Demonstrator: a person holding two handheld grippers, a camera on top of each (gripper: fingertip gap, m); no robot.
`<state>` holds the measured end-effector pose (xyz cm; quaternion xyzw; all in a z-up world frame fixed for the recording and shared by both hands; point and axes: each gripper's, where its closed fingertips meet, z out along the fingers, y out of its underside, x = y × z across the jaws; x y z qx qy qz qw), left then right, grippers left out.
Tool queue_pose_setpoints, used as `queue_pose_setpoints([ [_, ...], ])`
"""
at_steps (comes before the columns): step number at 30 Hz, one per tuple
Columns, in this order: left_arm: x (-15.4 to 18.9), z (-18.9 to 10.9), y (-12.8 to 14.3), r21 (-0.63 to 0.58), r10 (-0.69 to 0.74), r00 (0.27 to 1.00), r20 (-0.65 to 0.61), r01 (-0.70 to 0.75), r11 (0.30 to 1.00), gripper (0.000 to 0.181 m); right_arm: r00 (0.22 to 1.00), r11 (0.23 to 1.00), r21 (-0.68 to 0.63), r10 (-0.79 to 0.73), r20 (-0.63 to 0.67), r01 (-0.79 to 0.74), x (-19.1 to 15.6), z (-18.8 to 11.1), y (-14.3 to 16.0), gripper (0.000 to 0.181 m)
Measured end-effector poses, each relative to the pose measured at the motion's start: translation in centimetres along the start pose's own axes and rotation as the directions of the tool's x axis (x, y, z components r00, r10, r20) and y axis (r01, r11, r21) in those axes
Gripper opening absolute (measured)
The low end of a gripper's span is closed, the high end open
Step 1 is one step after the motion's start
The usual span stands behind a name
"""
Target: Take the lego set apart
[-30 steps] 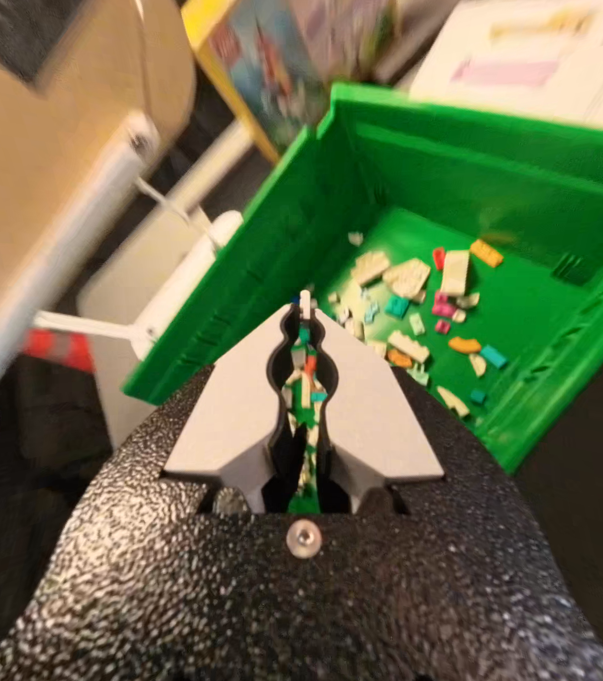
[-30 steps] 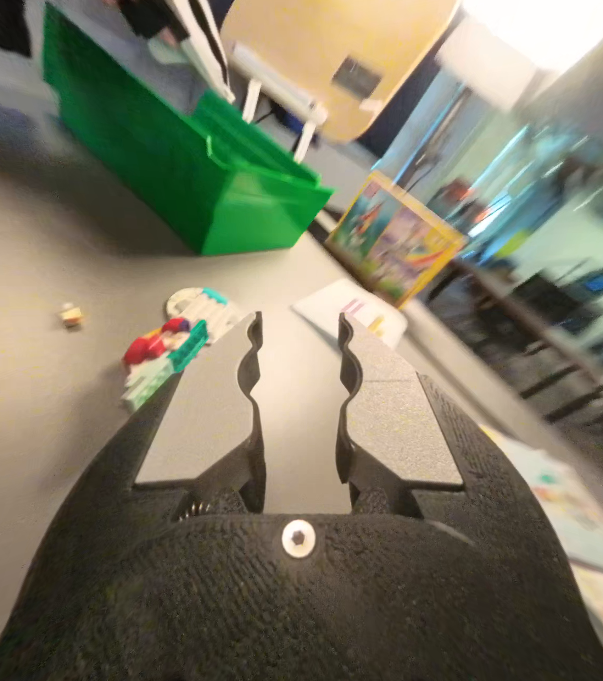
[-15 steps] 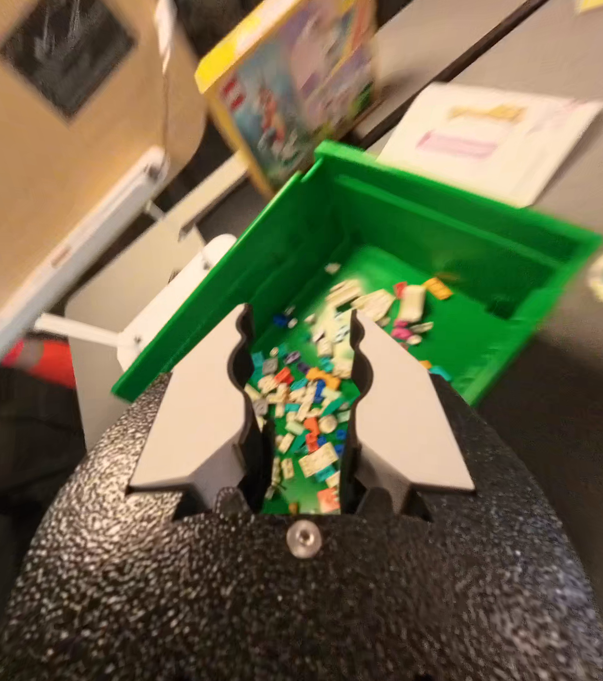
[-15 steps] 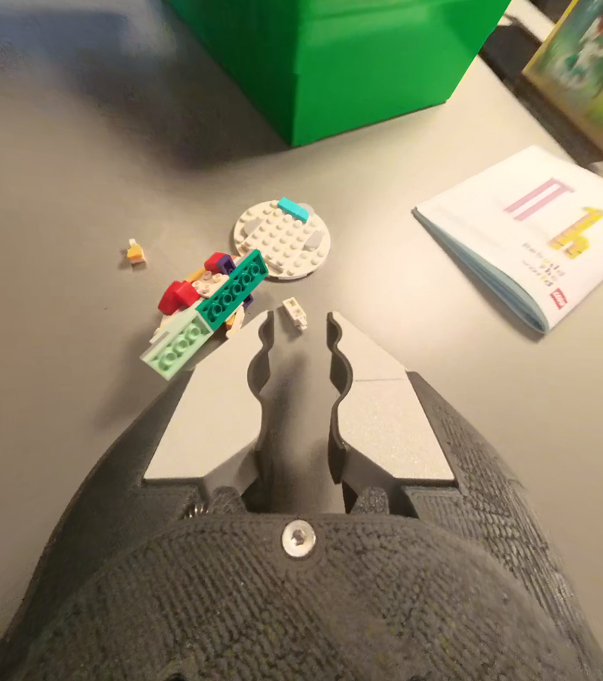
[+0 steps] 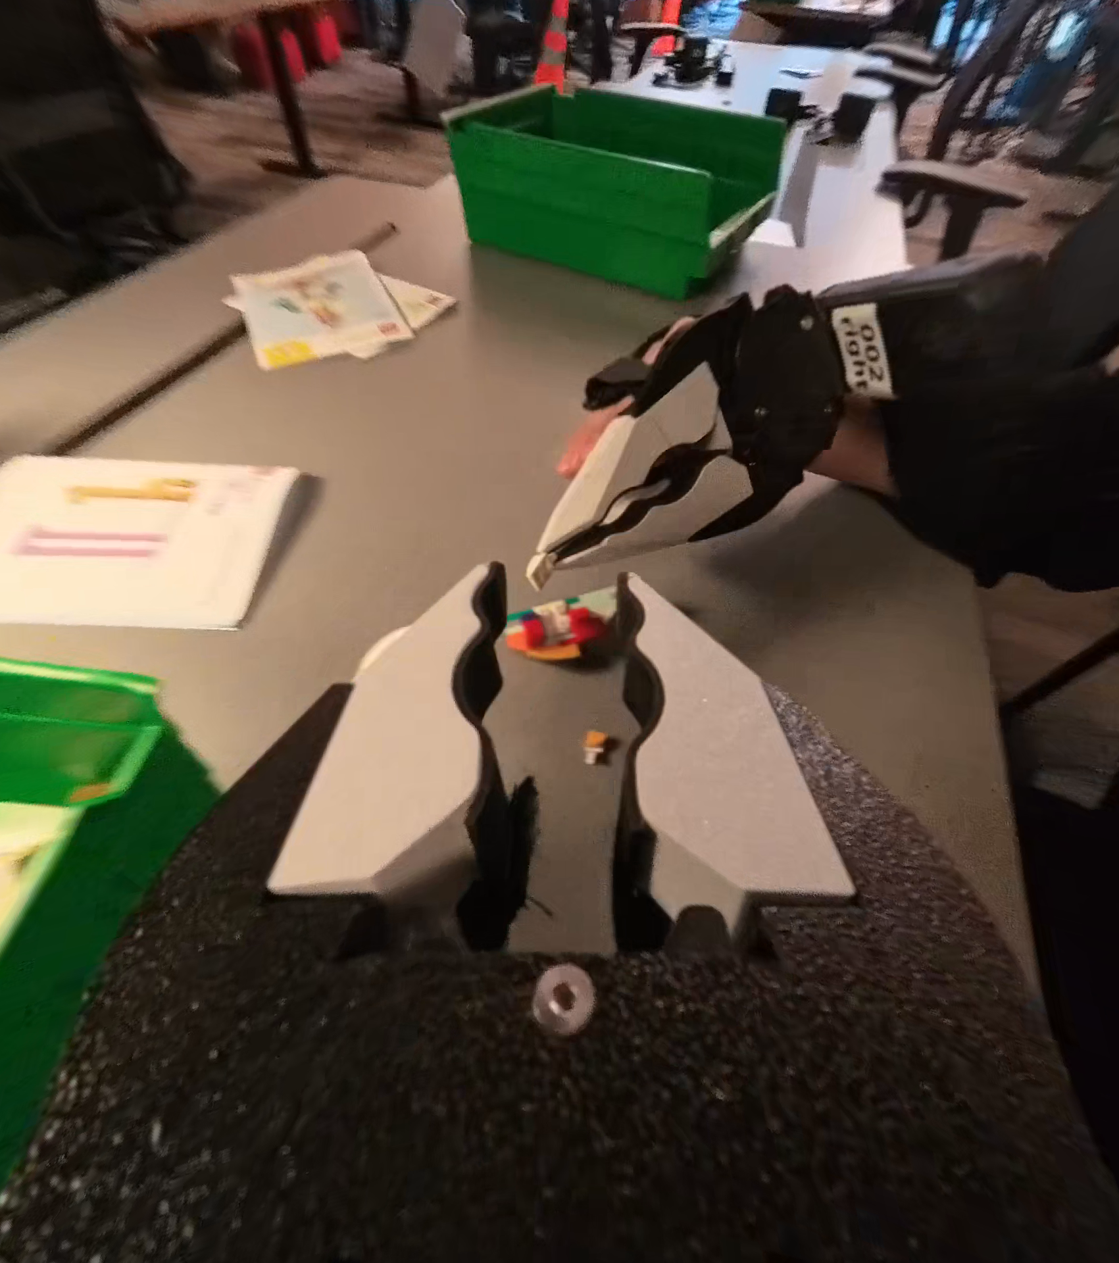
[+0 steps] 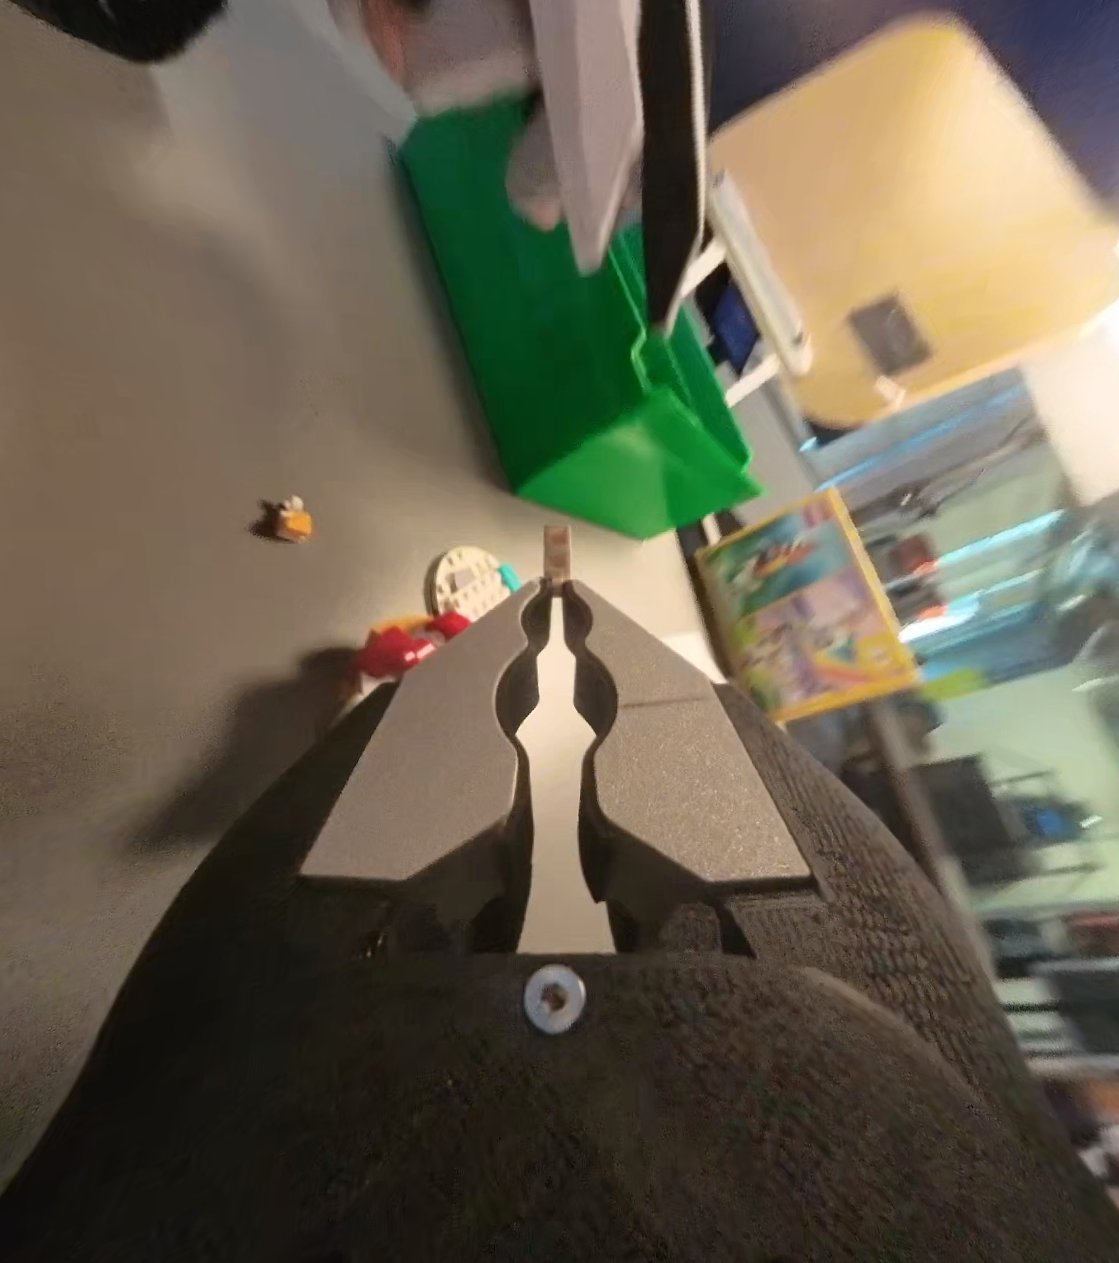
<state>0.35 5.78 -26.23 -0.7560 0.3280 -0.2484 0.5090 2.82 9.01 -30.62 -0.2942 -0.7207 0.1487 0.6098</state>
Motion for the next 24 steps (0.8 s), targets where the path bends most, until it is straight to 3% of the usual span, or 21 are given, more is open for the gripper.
queue_pose_setpoints([
  [2, 0.7, 1.0, 1.0, -0.001, -0.067, 0.995, -0.073, 0.067, 0.998, 0.026, 0.993, 0.993, 0.017, -0.120, -0.024, 0.120, -0.6, -0.1, -1.3, 0.001],
  [3, 1.1, 1.3, 1.4, 0.001, -0.085, 0.990, -0.114, 0.086, 0.996, 0.007, 0.985, 0.985, 0.028, -0.171, -0.039, 0.172, -0.8, -0.1, -1.9, 0.001],
  [4, 1.2, 1.6, 1.8, 0.002, -0.093, 0.986, -0.138, 0.094, 0.996, 0.001, 0.977, 0.977, 0.035, -0.208, -0.045, 0.210, -1.1, 0.0, -2.4, 0.001],
  [7, 1.0, 2.0, 3.5, -0.033, -0.114, 0.981, -0.156, 0.110, 0.993, 0.001, 0.961, 0.961, 0.040, -0.273, -0.052, 0.275, -1.7, 0.2, -2.8, 0.001],
  [11, 0.9, 1.9, 3.8, -0.021, -0.184, 0.966, -0.184, 0.183, 0.983, 0.024, 0.949, 0.949, 0.042, -0.309, -0.059, 0.312, -2.0, 0.3, -2.9, 0.001],
  [14, 1.8, 1.7, 3.5, 0.016, -0.150, 0.961, -0.234, 0.158, 0.987, 0.010, 0.944, 0.944, 0.055, -0.322, -0.067, 0.326, -2.1, 0.3, -3.4, 0.001],
  [18, 1.5, 2.0, 3.7, 0.024, -0.037, 0.985, -0.168, 0.041, 0.999, 0.008, 0.936, 0.936, 0.060, -0.343, -0.076, 0.348, -2.2, 0.3, -3.7, 0.001],
  [24, 0.4, 2.4, 4.5, -0.027, -0.131, 0.984, -0.119, 0.129, 0.991, 0.002, 0.960, 0.963, 0.012, -0.268, -0.085, 0.269, -1.9, 0.8, -3.1, 0.005],
])
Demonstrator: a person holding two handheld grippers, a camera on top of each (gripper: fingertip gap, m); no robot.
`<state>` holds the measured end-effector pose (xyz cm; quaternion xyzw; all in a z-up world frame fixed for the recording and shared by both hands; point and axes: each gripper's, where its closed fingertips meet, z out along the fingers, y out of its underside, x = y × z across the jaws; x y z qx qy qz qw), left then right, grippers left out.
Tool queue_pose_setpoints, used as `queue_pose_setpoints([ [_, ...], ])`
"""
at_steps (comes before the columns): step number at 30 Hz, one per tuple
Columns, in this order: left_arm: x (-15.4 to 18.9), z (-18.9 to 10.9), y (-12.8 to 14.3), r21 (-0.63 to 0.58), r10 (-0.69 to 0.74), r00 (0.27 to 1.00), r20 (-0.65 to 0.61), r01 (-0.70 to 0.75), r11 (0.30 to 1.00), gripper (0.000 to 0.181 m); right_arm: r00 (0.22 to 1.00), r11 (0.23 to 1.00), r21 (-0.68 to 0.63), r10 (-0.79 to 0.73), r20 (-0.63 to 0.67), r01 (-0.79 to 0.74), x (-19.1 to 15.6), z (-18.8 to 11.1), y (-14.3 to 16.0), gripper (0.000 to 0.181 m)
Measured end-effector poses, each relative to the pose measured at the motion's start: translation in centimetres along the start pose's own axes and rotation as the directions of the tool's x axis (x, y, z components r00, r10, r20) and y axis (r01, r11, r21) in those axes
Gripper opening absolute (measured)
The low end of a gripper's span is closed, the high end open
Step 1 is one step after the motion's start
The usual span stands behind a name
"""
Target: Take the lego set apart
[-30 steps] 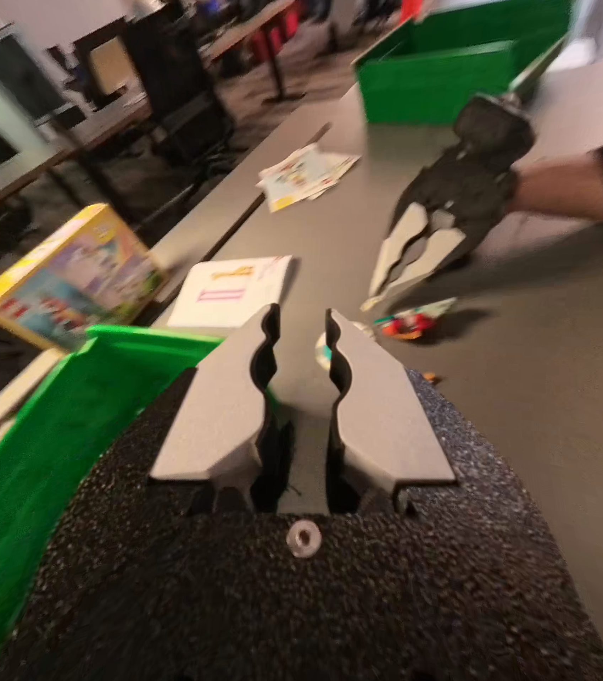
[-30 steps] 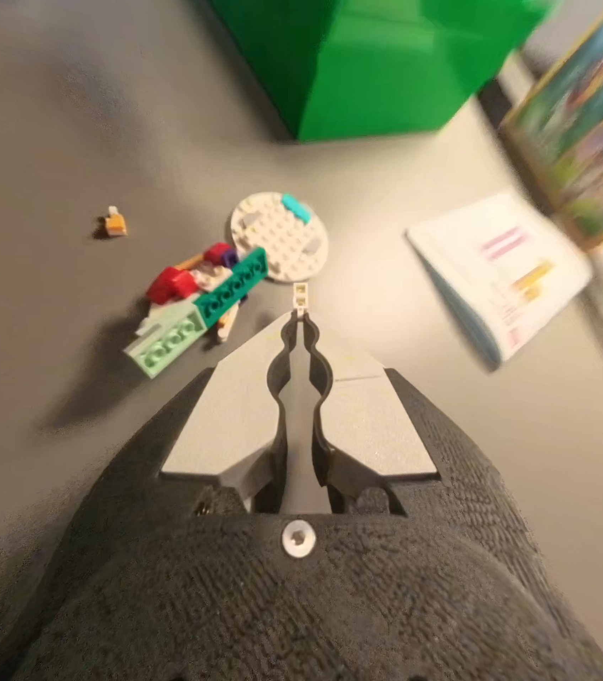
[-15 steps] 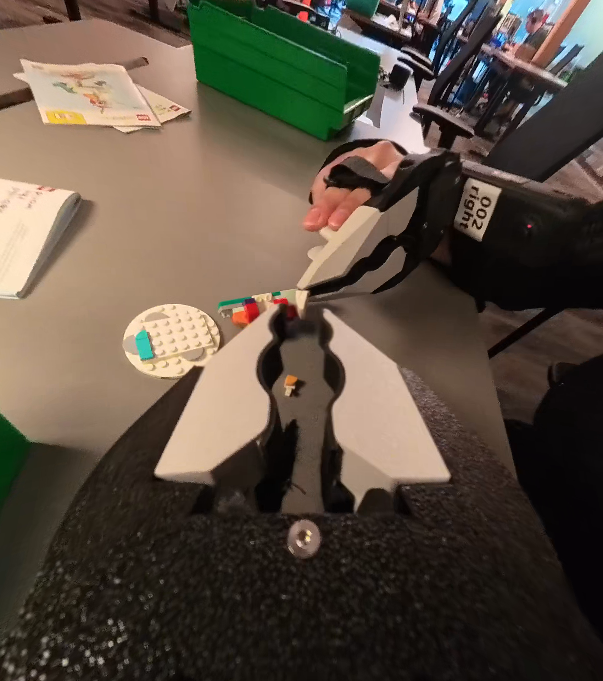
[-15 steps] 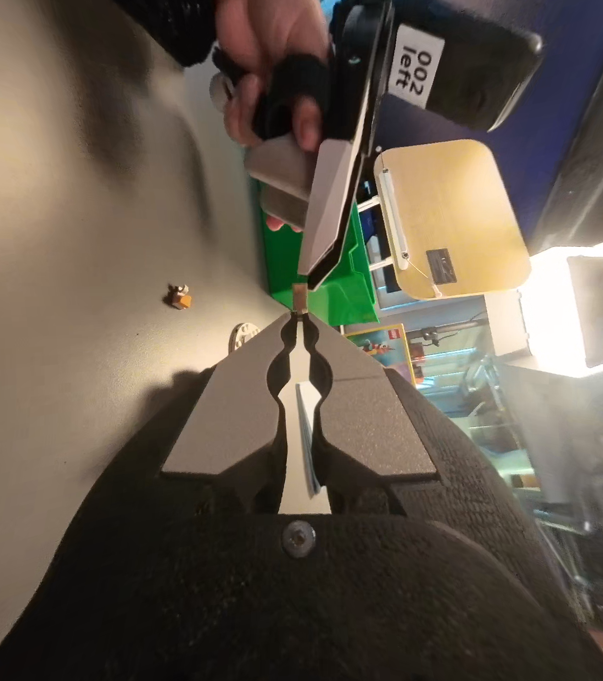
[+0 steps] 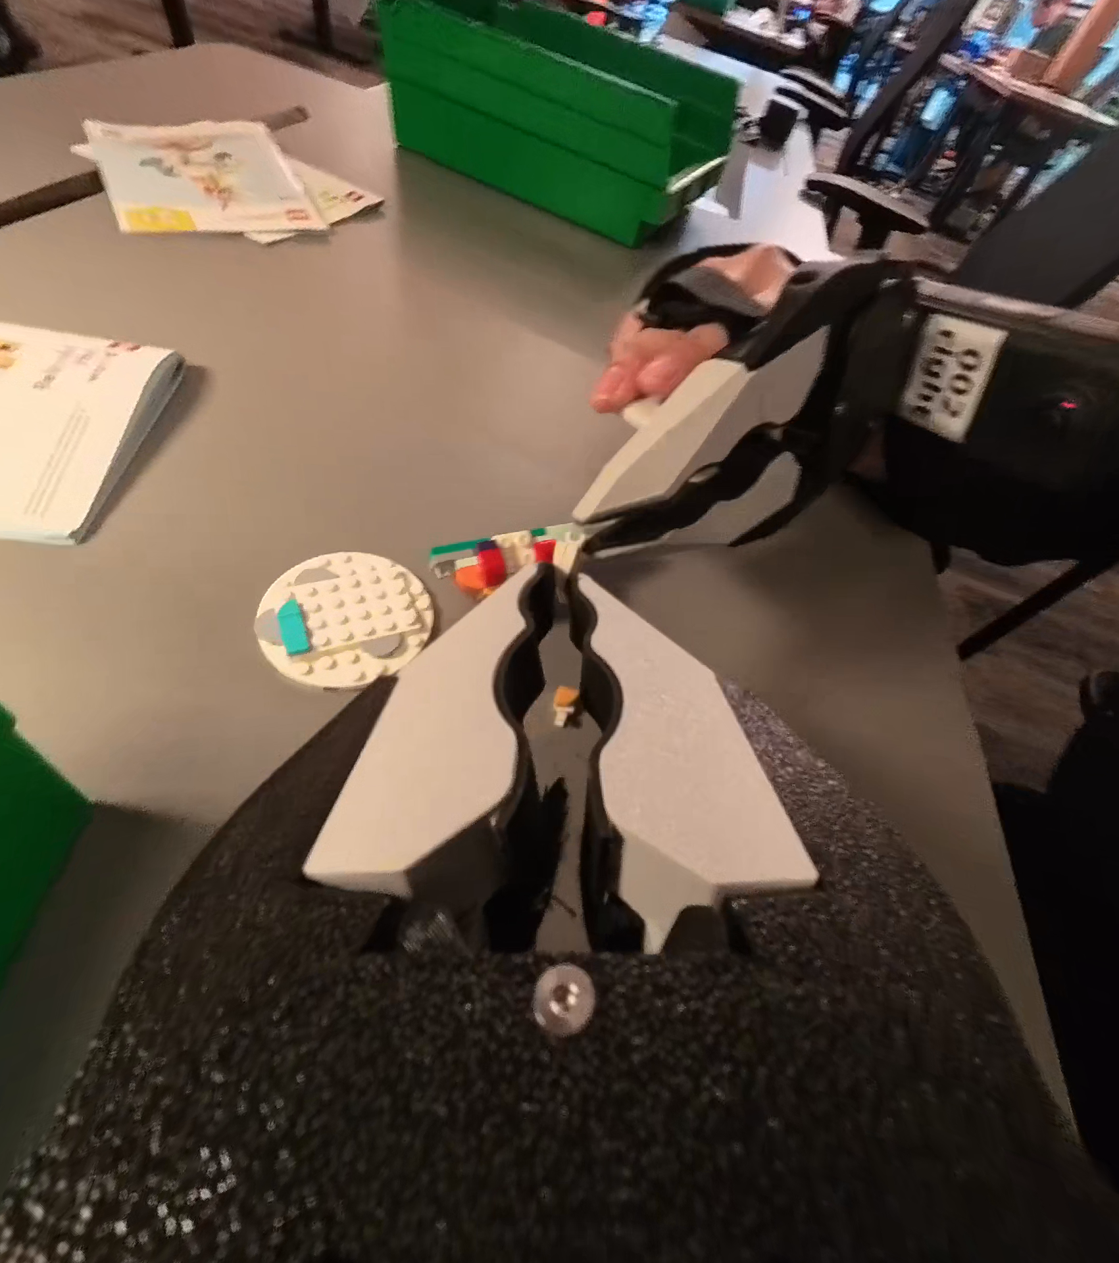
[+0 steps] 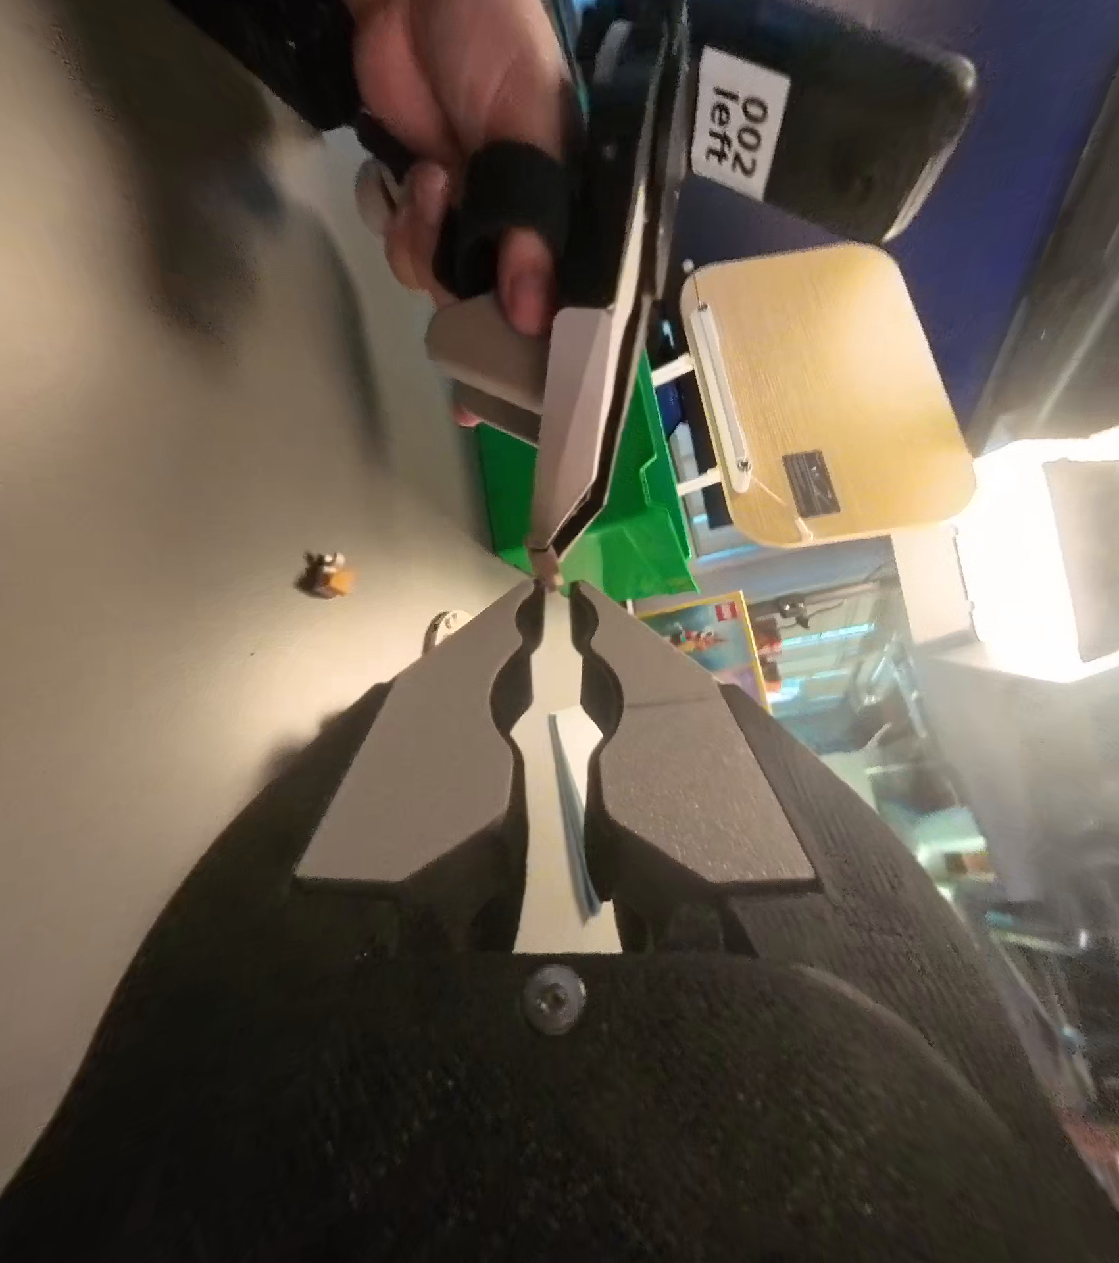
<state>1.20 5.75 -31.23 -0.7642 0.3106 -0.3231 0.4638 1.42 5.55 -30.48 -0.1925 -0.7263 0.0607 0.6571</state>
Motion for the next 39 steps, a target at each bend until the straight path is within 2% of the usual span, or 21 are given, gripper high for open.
queue_pose_setpoints([
  [4, -0.7, 0.2, 0.5, -0.004, -0.107, 0.994, 0.024, 0.107, 0.994, 0.002, 0.999, 0.992, -0.125, 0.032, 0.007, -0.031, -0.1, 1.0, 0.6, 0.019],
  [9, -1.1, 0.2, 0.6, 0.000, -0.188, 0.982, 0.020, 0.188, 0.982, 0.002, 0.999, 0.980, -0.194, -0.053, 0.006, 0.053, -0.5, 1.5, 0.4, 0.011],
  [13, -1.2, 0.4, 1.0, -0.024, -0.201, 0.979, 0.021, 0.201, 0.979, 0.002, 0.995, 0.967, -0.233, -0.102, 0.008, 0.101, -0.5, 1.7, 0.5, 0.011],
  [22, -1.4, 0.6, 1.9, -0.067, -0.200, 0.979, 0.036, 0.202, 0.977, 0.002, 0.986, 0.949, -0.269, -0.145, 0.077, 0.161, -1.5, 1.7, 1.0, 0.011],
  [26, -1.7, 0.4, 1.8, -0.062, -0.205, 0.978, 0.038, 0.207, 0.976, 0.002, 0.983, 0.937, -0.306, -0.138, 0.120, 0.169, -2.2, 1.6, 1.8, 0.020],
  [30, -1.4, 0.5, 1.8, -0.070, -0.206, 0.978, 0.029, 0.208, 0.976, 0.002, 0.986, 0.944, -0.289, -0.133, 0.103, 0.157, -2.1, 1.8, 1.4, 0.007],
  [39, -1.4, 0.5, 2.1, -0.085, -0.221, 0.975, 0.022, 0.222, 0.971, 0.002, 0.983, 0.939, -0.296, -0.150, 0.104, 0.174, -2.4, 2.1, 1.2, 0.006],
])
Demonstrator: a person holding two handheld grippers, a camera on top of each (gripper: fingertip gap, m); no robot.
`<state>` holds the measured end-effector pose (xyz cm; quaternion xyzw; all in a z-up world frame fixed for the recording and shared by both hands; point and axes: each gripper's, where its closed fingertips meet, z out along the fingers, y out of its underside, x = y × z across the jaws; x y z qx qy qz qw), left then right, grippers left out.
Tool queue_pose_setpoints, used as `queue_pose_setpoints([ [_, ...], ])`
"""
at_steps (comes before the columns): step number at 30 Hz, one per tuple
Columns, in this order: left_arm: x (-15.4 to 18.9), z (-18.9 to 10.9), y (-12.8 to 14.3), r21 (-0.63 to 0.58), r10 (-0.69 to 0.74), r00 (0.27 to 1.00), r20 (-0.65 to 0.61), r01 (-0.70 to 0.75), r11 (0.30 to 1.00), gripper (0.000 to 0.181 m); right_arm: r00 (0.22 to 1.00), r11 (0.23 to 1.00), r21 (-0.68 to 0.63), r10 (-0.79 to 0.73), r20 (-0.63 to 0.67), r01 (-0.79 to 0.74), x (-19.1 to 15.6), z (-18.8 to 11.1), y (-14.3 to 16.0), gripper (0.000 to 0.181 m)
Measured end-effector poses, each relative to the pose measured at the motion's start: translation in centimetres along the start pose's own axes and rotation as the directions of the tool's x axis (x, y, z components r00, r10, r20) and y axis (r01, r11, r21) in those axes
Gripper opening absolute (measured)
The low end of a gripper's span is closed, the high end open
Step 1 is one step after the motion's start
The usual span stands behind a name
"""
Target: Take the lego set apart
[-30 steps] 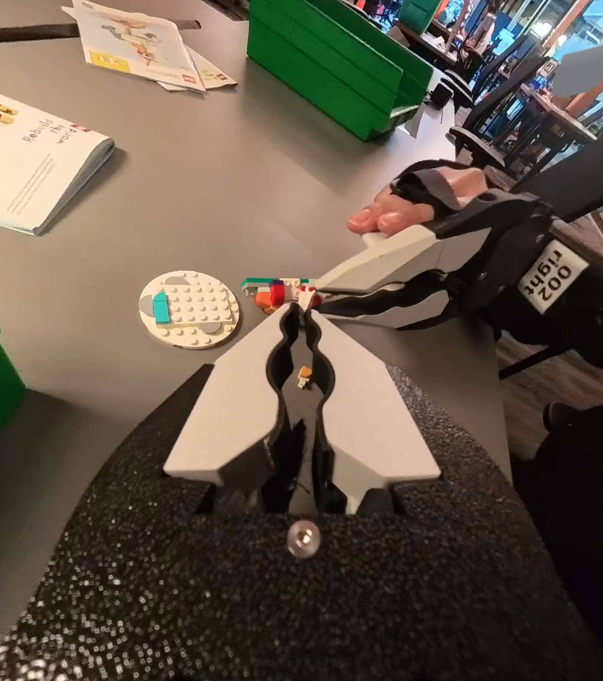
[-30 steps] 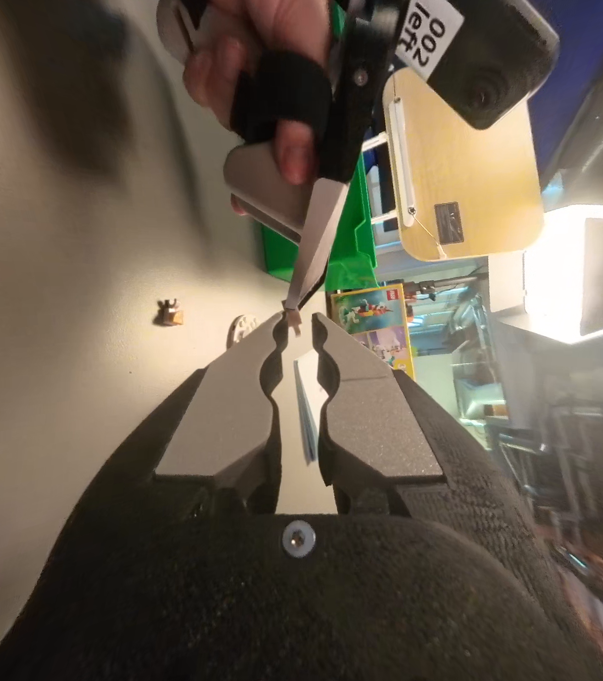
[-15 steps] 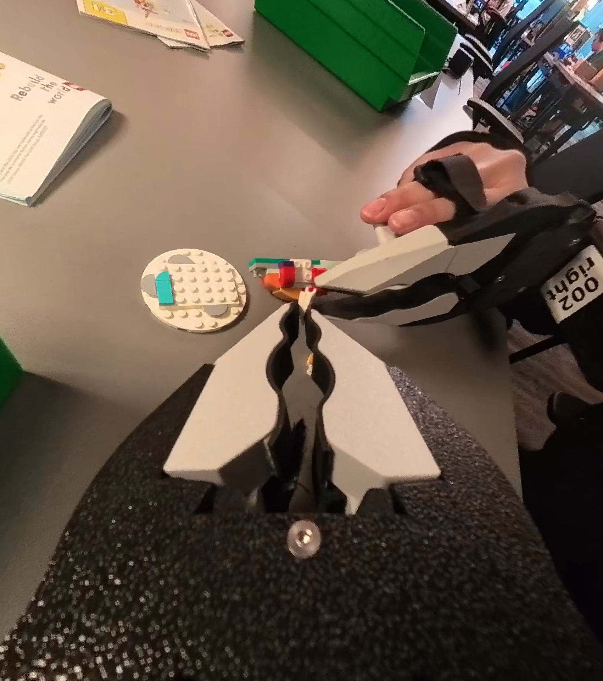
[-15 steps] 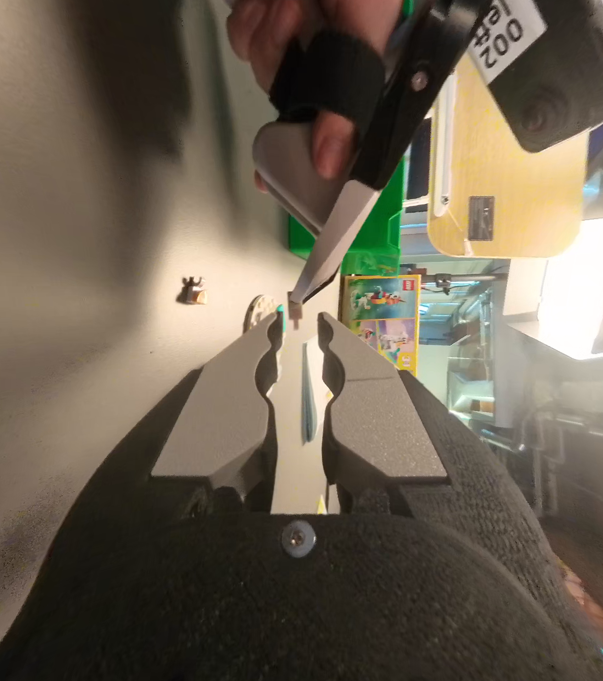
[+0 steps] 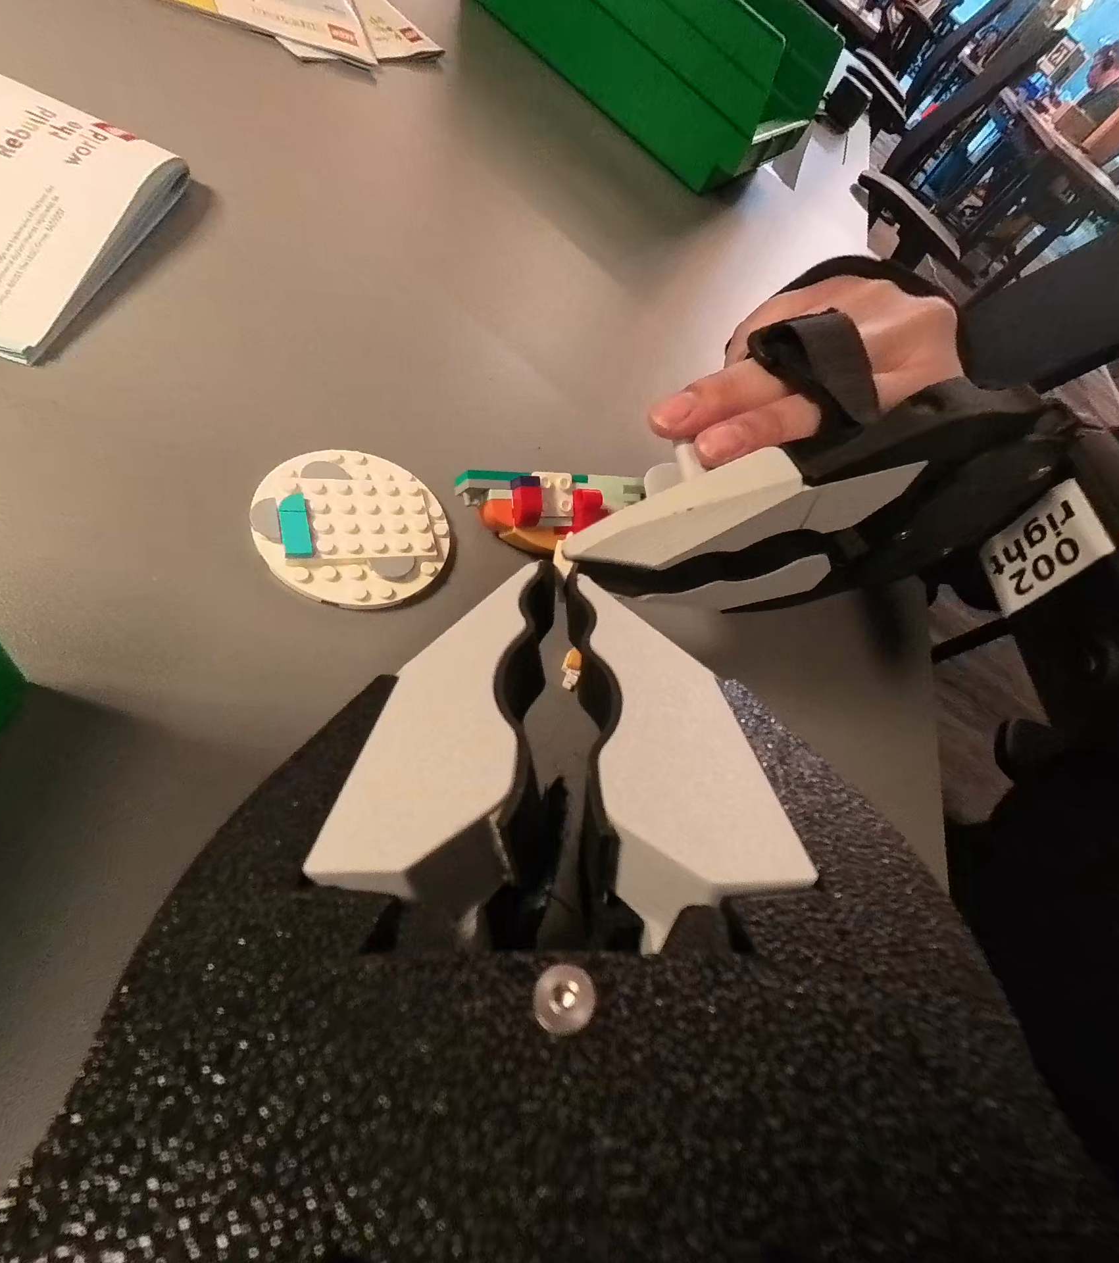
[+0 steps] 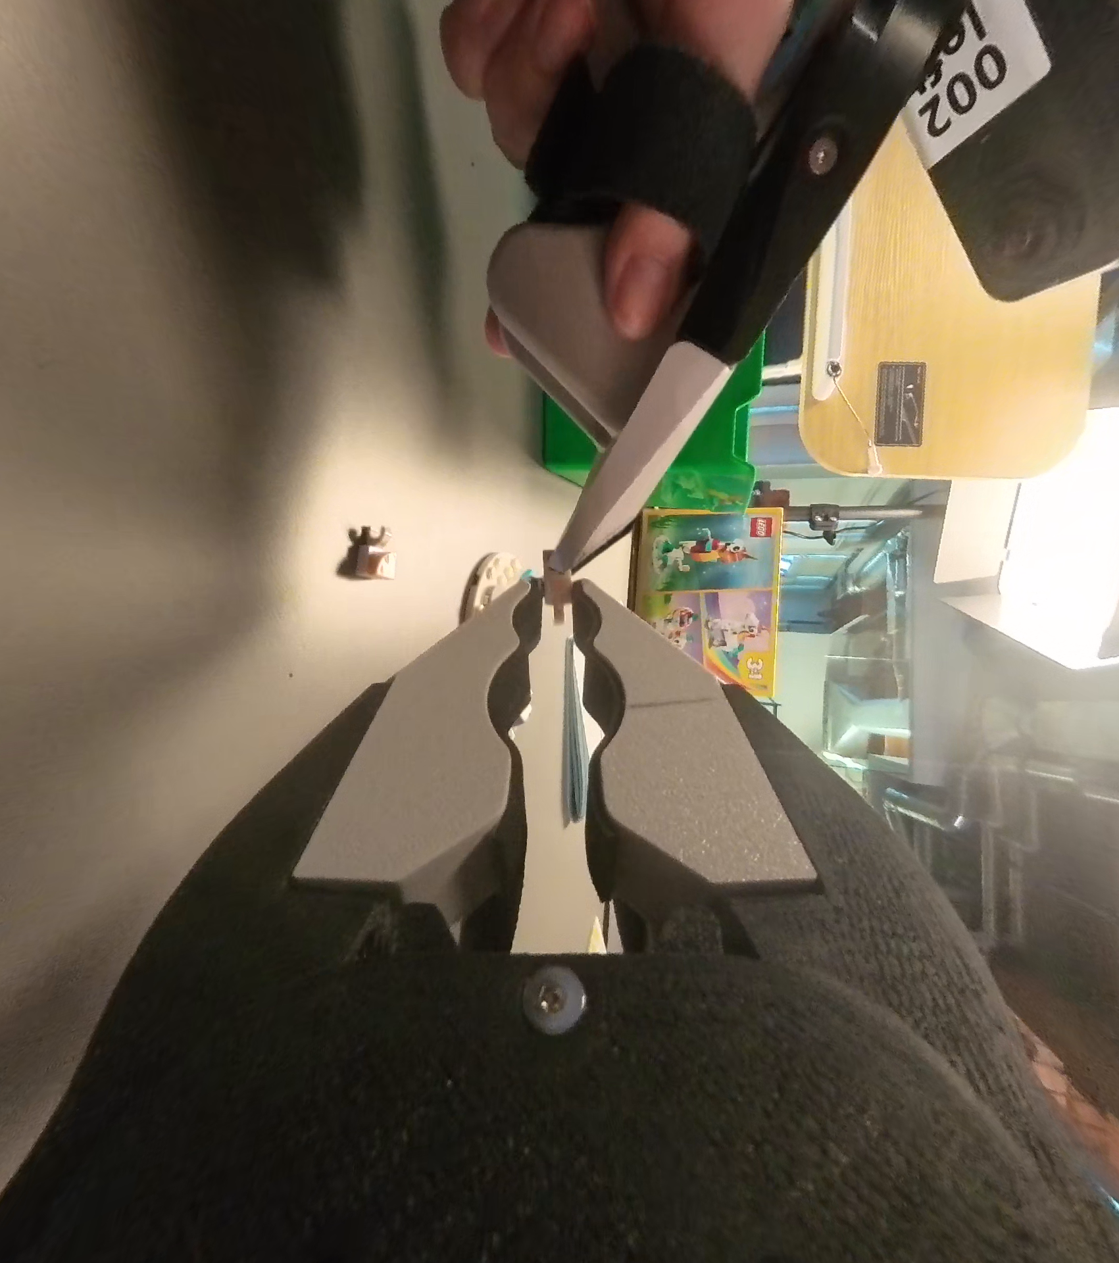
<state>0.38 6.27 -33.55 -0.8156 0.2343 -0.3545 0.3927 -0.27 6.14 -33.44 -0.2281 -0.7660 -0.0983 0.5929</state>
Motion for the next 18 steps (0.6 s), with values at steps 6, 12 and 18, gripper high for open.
queue_pose_setpoints([
  [6, 0.0, 0.1, 0.2, 0.002, 0.016, 1.000, 0.000, -0.016, 1.000, 0.001, 1.000, 1.000, 0.002, -0.030, 0.008, 0.029, -0.2, -0.2, -0.1, 0.005],
  [12, -4.6, -1.8, 0.5, -0.048, 0.144, 0.956, 0.254, -0.136, 0.990, 0.001, 0.994, 0.976, 0.219, 0.007, -0.109, 0.017, 1.7, -2.8, -3.6, 0.005],
  [18, -1.4, -4.5, -2.0, 0.122, 0.117, 0.984, 0.134, -0.133, 0.983, 0.001, 0.971, 0.971, 0.238, 0.073, -0.226, -0.018, 3.8, -3.2, -1.1, 0.006],
])
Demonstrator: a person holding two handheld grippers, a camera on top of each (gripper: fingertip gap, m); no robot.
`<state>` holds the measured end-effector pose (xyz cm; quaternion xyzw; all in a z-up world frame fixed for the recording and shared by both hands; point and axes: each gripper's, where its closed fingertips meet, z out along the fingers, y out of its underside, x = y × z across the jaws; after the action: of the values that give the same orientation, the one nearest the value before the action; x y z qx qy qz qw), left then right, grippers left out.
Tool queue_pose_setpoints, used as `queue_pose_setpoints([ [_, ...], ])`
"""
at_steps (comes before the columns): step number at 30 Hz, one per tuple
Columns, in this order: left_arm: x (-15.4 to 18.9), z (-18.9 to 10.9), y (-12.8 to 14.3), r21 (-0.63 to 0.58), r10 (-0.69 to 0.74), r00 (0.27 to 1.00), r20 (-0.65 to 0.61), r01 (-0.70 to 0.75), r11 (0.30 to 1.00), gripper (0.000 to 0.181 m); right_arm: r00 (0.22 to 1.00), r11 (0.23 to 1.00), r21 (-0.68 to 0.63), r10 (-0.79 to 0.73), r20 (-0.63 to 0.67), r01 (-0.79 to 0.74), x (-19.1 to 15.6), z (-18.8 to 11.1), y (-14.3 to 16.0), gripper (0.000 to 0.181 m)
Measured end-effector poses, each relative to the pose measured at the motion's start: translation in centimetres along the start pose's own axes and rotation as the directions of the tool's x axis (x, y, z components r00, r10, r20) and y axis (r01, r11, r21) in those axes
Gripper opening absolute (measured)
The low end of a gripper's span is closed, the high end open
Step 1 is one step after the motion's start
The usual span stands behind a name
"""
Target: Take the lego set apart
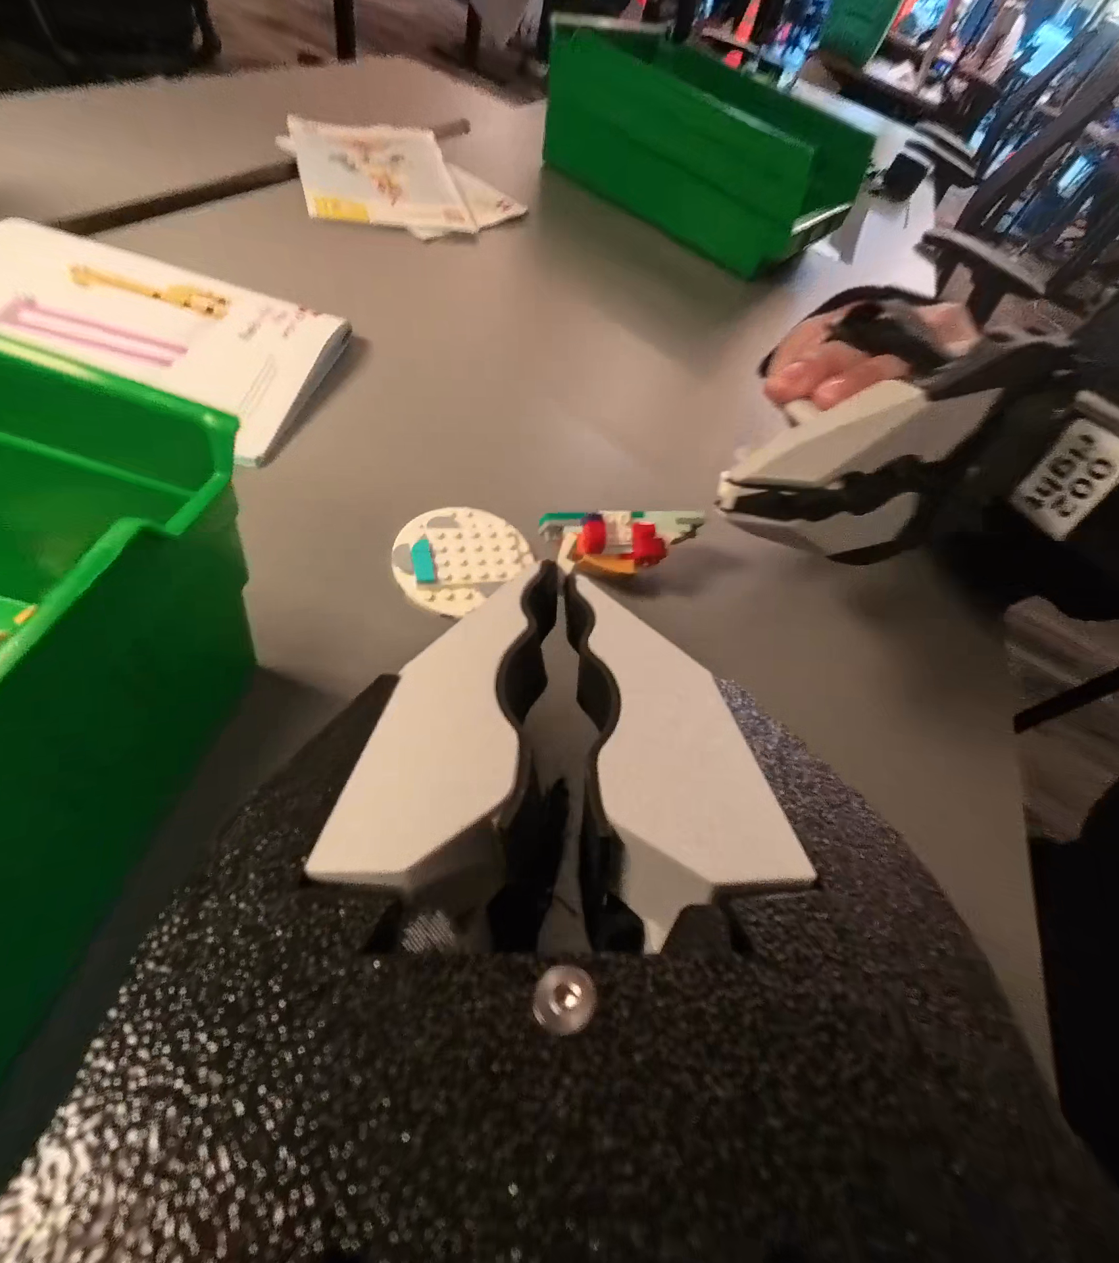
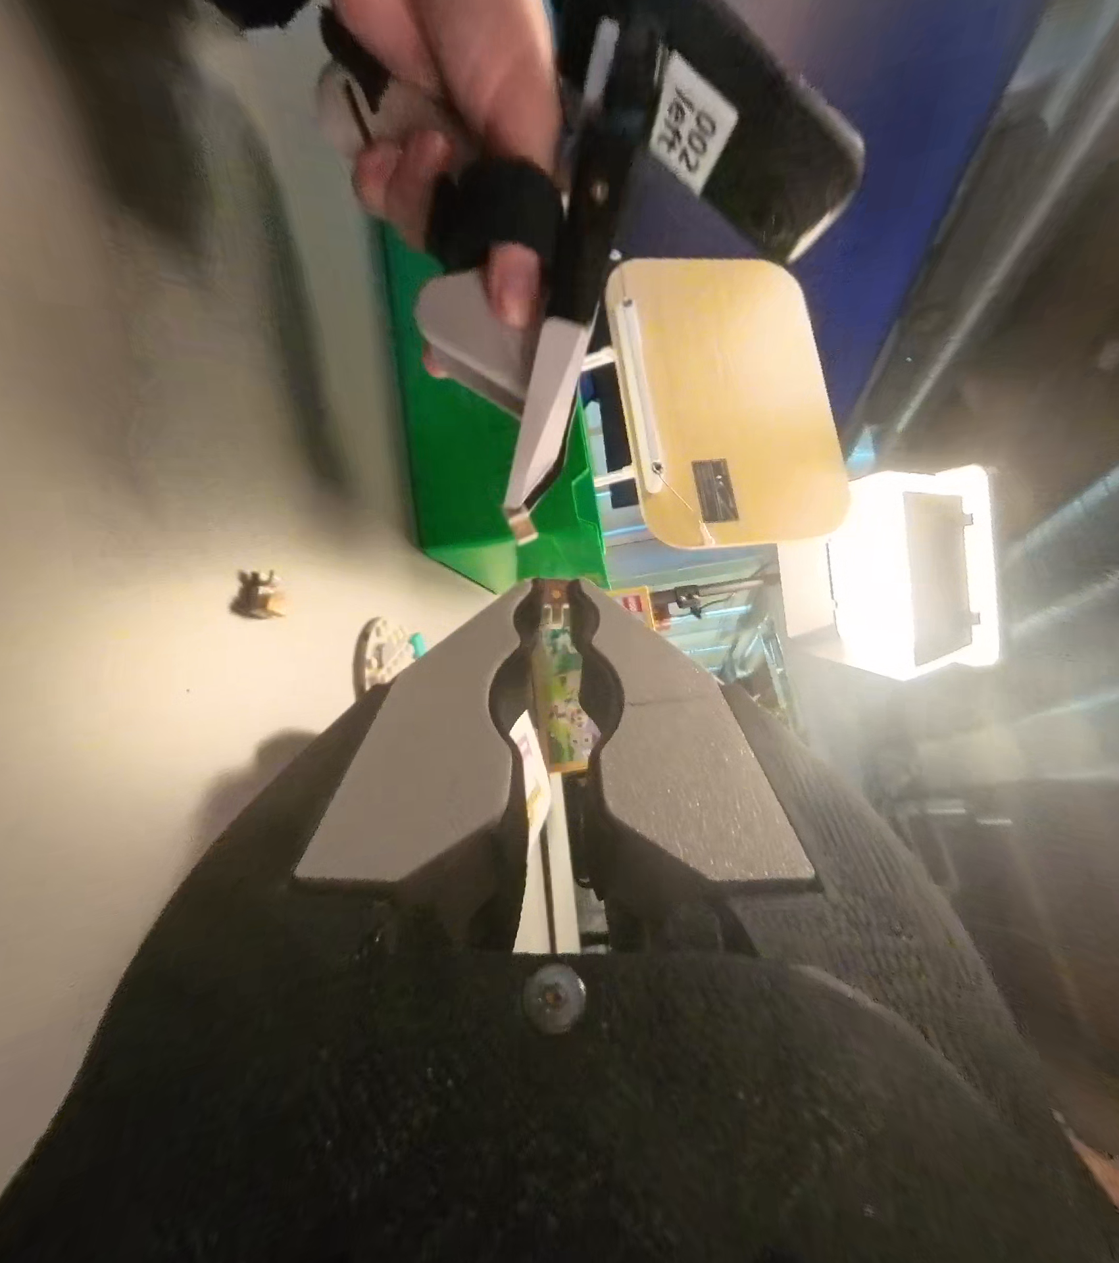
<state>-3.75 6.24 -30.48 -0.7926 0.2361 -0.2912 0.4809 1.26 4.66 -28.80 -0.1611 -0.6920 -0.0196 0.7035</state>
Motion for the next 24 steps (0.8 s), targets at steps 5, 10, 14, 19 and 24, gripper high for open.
queue_pose_setpoints([
  [5, 0.1, -2.8, -3.1, 0.089, 0.087, 0.996, 0.036, -0.090, 0.992, 0.001, 0.998, 1.000, 0.015, 0.024, -0.063, -0.023, 1.0, -0.2, 0.2, 0.006],
  [10, -7.0, -9.0, -7.4, 0.079, 0.154, 0.899, 0.409, -0.203, 0.976, 0.002, 0.995, 0.999, 0.015, 0.049, -0.087, -0.048, 1.5, -0.2, 0.3, 0.006],
  [14, -14.2, -11.9, -4.8, -0.166, 0.077, 0.851, 0.520, 0.012, 0.986, 0.003, 0.991, 0.992, 0.002, 0.124, -0.059, -0.124, 1.3, 0.2, 0.7, 0.006],
  [19, -19.5, -11.6, 0.2, -0.382, -0.016, 0.867, 0.498, 0.236, 0.894, 0.002, 0.976, 0.976, -0.008, 0.218, -0.026, -0.219, 1.1, 0.3, 1.2, 0.006],
  [24, -19.2, -10.7, 4.9, -0.590, -0.142, 0.888, 0.438, 0.403, 0.700, 0.040, 0.959, 0.959, -0.024, 0.283, -0.012, -0.284, 1.2, 0.3, 1.9, 0.006],
])
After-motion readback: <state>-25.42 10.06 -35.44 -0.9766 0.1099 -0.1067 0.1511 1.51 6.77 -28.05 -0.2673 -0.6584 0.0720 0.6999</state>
